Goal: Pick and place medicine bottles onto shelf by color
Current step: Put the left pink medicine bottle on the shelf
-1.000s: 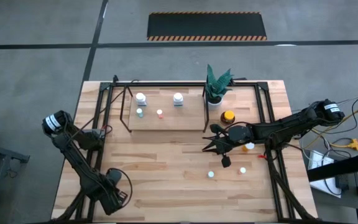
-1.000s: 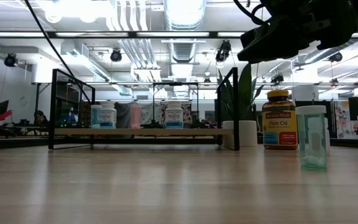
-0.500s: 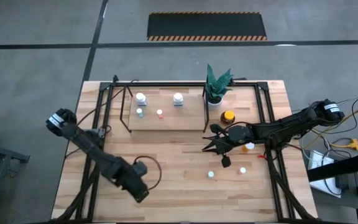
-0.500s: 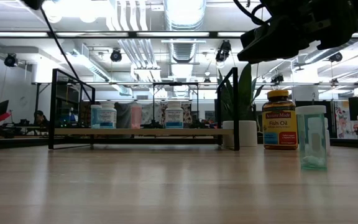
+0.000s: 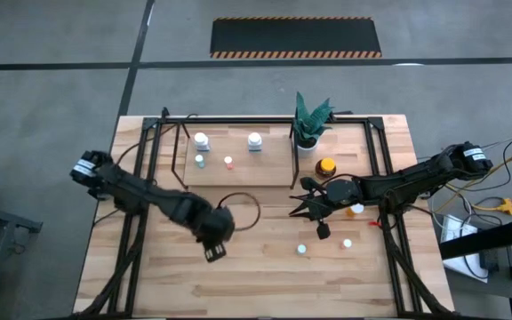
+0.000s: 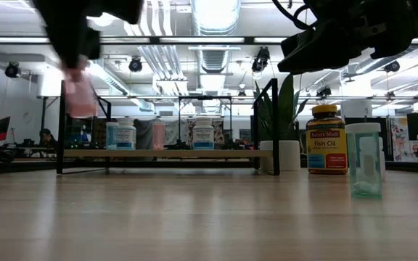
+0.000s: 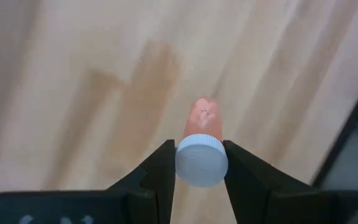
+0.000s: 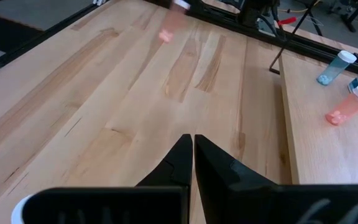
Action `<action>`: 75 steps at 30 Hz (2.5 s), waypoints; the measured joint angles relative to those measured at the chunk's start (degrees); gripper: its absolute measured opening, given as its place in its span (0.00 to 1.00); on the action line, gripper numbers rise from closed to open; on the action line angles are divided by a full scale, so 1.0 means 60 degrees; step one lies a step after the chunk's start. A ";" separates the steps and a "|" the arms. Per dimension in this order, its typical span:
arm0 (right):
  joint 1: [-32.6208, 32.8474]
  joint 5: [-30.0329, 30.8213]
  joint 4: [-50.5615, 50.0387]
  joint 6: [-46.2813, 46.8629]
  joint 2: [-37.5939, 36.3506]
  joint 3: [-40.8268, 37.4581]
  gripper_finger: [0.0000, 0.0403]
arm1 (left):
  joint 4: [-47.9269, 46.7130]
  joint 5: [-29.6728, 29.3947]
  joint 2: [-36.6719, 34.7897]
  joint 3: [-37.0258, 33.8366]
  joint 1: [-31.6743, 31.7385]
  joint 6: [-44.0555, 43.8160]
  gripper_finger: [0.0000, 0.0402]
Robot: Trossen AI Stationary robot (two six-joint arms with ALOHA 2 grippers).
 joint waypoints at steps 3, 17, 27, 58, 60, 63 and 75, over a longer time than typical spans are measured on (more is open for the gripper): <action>0.0000 0.0000 -0.0002 -0.0004 0.0000 0.0000 0.02 | -0.0533 -0.0286 0.0000 0.0246 0.0749 0.1696 0.25; -0.0004 0.0007 0.0004 -0.0164 0.0000 0.0000 0.02 | -0.2332 -0.2689 0.0026 0.0913 0.4584 0.7601 0.25; -0.0004 0.0026 -0.0005 0.0116 0.0000 0.0000 0.02 | -0.2343 -0.2691 0.0142 0.0940 0.6147 0.9688 0.25; -0.0004 0.0595 0.0280 0.2104 0.0000 0.0000 0.02 | -0.1888 -0.2935 0.1472 0.0903 0.6405 1.1586 0.25; -0.0004 0.0596 0.0277 0.2102 0.0000 0.0000 0.02 | -0.1885 -0.2936 0.1475 0.0903 0.6405 1.1582 0.25; -0.0004 0.0597 0.0277 0.2102 0.0000 0.0000 0.02 | -0.1885 -0.2936 0.1472 0.0903 0.6420 1.1582 0.25; -0.0004 0.0592 0.0277 0.2104 0.0000 0.0000 0.02 | -0.1827 -0.2937 0.1474 0.0903 0.6467 1.1579 0.25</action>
